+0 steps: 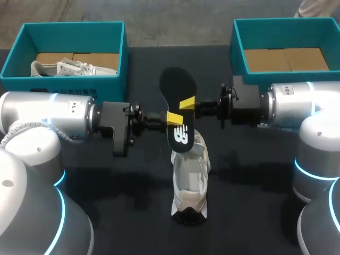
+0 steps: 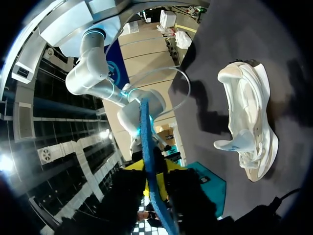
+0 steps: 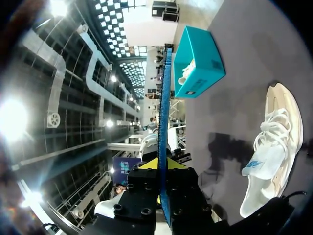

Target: Take the shoe out of the shoebox, open the shoe tongue, remove and reinsert the insole, then place the shoe into the shoebox

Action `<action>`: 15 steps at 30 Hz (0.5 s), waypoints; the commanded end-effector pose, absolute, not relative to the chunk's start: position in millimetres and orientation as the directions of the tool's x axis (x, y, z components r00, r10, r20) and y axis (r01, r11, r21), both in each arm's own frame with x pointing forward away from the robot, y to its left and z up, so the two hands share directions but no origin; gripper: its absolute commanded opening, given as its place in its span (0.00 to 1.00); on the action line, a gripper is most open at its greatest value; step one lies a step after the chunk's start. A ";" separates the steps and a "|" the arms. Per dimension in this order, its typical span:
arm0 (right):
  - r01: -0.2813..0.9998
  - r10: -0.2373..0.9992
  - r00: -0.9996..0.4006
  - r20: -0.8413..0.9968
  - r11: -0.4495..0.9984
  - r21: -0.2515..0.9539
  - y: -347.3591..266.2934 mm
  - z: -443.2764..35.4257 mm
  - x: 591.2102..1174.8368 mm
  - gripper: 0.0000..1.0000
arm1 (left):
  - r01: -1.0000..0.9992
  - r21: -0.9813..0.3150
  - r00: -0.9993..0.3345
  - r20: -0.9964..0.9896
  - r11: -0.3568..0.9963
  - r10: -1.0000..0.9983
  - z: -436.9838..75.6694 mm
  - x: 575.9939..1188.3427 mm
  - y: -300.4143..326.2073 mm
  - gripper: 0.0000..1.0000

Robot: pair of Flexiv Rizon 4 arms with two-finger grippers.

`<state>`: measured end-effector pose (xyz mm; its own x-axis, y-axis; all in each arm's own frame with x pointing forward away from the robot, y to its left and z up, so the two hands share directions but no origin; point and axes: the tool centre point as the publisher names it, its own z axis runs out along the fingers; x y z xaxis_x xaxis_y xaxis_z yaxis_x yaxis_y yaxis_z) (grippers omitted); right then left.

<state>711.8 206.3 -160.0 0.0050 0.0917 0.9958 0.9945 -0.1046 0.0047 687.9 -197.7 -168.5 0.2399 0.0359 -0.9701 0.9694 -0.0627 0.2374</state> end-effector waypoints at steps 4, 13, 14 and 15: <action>0.994 0.094 0.002 0.996 -0.110 0.008 202.4 -164.0 711.1 0.00 | 0.976 0.210 0.213 -0.976 -0.060 0.042 -163.4 678.4 -175.4 1.00; 0.995 0.102 -0.011 0.995 -0.099 0.021 190.4 -181.4 707.6 0.00 | 0.984 0.151 0.168 -0.959 -0.091 0.227 -143.0 675.9 -129.8 1.00; 0.995 0.102 -0.010 0.995 -0.099 0.020 190.1 -183.4 707.4 0.00 | 0.985 0.144 0.162 -0.953 -0.090 0.254 -139.2 676.7 -126.1 1.00; 0.995 0.100 -0.002 0.995 -0.104 0.012 190.0 -185.8 707.2 0.00 | 0.987 0.132 0.151 -0.950 -0.086 0.273 -136.8 678.3 -123.1 1.00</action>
<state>710.0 192.4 -181.5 -0.0054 0.1031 0.9947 0.9948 -0.1004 0.0158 684.5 -151.3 -157.9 0.1602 0.1727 -0.9718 0.9854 -0.0861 0.1471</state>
